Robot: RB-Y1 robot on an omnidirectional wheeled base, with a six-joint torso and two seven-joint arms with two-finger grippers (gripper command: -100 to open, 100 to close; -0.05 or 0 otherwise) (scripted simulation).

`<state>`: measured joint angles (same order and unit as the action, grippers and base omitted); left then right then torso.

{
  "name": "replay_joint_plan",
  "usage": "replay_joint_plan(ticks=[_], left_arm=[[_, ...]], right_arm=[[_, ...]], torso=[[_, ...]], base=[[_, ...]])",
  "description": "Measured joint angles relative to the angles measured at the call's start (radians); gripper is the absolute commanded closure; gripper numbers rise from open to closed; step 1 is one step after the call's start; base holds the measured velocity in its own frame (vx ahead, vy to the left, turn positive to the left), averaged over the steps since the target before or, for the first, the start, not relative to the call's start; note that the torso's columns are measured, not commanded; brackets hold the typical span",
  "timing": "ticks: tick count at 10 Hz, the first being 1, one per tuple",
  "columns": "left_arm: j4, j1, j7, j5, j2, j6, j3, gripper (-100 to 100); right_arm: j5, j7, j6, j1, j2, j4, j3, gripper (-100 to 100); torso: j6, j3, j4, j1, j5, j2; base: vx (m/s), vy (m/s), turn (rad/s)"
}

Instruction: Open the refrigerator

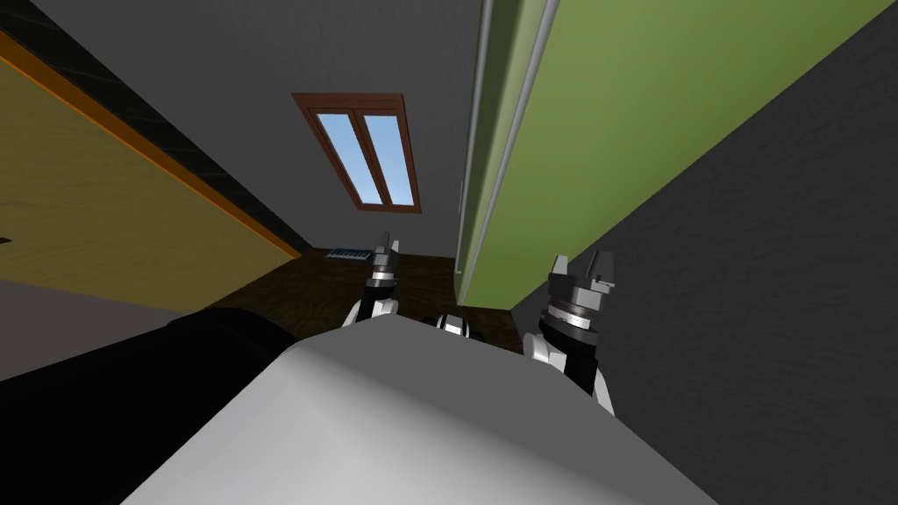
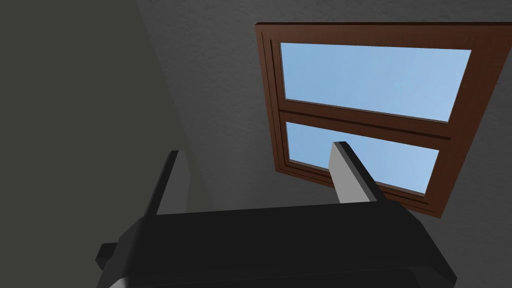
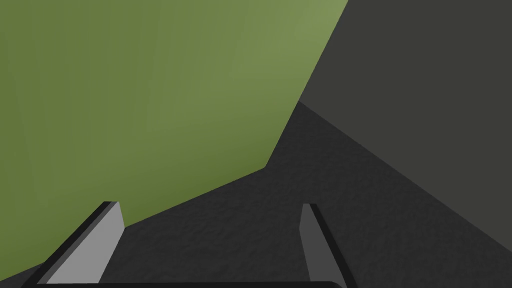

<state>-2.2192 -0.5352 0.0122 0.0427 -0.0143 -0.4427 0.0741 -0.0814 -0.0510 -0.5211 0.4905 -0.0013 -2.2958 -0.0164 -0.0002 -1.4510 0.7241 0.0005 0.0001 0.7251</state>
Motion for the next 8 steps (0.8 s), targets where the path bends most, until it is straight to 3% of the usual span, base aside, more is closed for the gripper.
replay_joint_plan(ticks=[5,8], left_arm=[[0.0,0.0,0.0,0.0,0.0,0.0,0.0,0],[0.0,0.0,0.0,0.0,0.0,0.0,0.0,0]], right_arm=[[-0.063,0.042,0.003,0.05,-0.108,0.004,-0.086,-100],[-0.119,0.08,0.003,0.104,-0.14,0.007,-0.179,-100]], torso=[[0.0,-0.025,0.014,0.001,0.0,0.013],[0.0,-0.025,0.014,0.0,0.0,0.012]], base=[[0.007,0.054,0.156],[0.028,0.082,0.243]])
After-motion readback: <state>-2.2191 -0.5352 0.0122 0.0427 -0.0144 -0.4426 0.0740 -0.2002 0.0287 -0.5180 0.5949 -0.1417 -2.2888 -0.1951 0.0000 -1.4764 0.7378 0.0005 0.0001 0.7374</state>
